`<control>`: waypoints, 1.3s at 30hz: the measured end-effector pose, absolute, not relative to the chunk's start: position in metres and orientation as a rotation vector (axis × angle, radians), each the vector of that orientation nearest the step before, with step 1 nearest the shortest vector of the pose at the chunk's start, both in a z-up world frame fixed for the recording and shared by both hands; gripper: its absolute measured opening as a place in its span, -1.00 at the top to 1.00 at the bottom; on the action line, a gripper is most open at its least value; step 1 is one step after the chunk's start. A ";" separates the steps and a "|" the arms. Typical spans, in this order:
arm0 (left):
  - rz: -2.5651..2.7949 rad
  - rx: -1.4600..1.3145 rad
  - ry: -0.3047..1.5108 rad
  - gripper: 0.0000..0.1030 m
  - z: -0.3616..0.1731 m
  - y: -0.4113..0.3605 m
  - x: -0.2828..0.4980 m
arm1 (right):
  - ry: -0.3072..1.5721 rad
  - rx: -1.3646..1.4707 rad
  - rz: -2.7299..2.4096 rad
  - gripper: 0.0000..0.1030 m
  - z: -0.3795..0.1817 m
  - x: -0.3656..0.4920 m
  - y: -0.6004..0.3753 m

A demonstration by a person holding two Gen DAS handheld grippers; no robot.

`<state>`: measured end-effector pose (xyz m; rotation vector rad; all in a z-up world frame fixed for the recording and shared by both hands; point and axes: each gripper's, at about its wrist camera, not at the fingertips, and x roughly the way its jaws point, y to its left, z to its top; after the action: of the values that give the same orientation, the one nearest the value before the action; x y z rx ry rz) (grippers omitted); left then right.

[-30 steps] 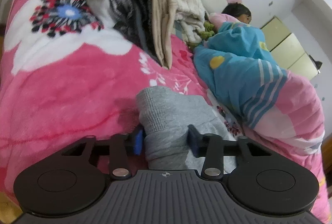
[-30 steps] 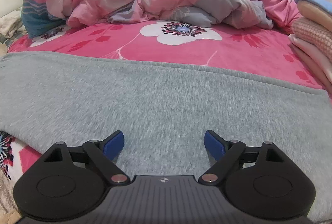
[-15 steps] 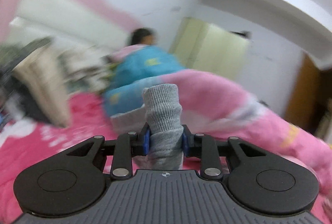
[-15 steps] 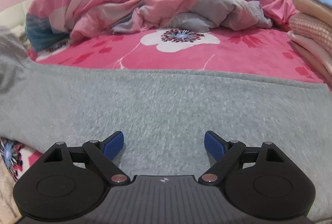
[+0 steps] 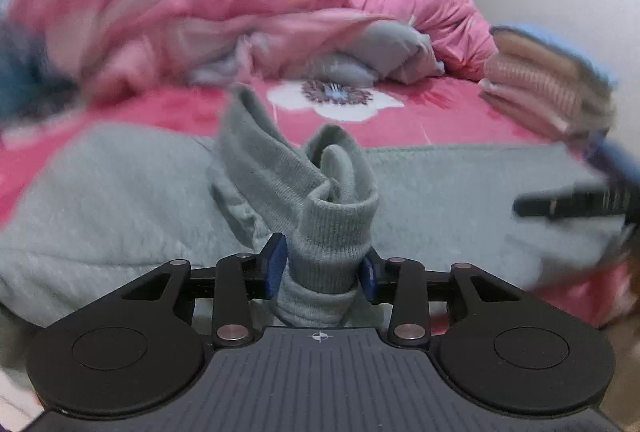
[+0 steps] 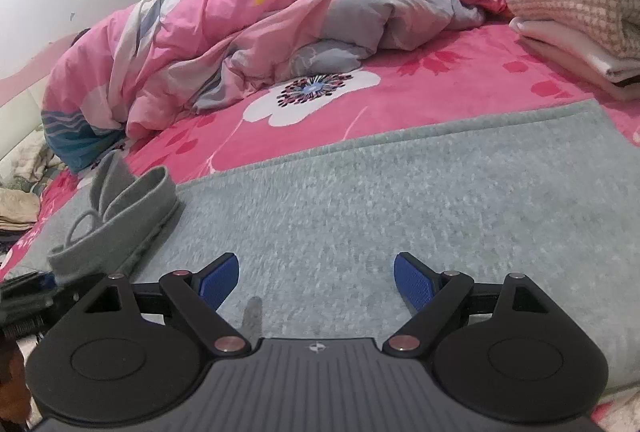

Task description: Fold clothes

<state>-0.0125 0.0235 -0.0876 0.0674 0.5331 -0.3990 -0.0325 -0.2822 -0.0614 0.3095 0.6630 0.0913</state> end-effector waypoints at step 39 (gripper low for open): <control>-0.416 -0.205 0.547 0.01 -0.090 0.076 -0.004 | 1.067 0.445 0.523 -0.52 -0.022 0.162 -0.134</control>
<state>-0.0038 0.0765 -0.0896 -0.2053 0.5466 -0.4162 0.1621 -0.1335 -0.0218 0.4450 1.0668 0.5233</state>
